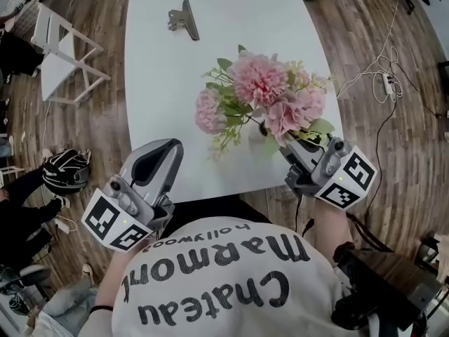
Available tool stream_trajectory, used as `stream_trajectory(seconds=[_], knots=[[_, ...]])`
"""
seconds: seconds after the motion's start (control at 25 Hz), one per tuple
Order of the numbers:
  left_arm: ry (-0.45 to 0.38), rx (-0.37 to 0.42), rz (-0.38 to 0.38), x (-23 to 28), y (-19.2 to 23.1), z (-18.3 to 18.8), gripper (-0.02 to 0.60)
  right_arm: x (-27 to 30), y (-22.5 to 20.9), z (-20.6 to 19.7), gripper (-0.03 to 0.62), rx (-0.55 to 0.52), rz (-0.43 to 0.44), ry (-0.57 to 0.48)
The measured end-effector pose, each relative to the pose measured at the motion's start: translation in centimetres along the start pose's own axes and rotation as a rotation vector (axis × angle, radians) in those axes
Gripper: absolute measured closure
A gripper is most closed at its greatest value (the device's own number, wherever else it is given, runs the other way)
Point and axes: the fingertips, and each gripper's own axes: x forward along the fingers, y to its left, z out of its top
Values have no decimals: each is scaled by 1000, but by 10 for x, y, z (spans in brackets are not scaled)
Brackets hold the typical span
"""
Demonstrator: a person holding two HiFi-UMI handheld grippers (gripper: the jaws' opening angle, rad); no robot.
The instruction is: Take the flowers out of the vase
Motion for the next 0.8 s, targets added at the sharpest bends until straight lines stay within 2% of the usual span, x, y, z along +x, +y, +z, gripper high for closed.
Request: stream_trajectory(seconds=[0.16, 0.32, 0.52, 0.8], knots=[[-4, -10, -31, 1, -3, 0, 575, -2, 4, 5, 514, -32, -32, -21], [-40, -4, -87, -7, -8, 12, 576, -4, 20, 17, 528, -77, -74, -85], [-77, 26, -139, -33, -8, 21, 576, -9, 37, 34, 536, -147, -179, -192], [-153, 42, -170, -72, -15, 43, 576, -21, 67, 80, 539, -259, -287, -331]])
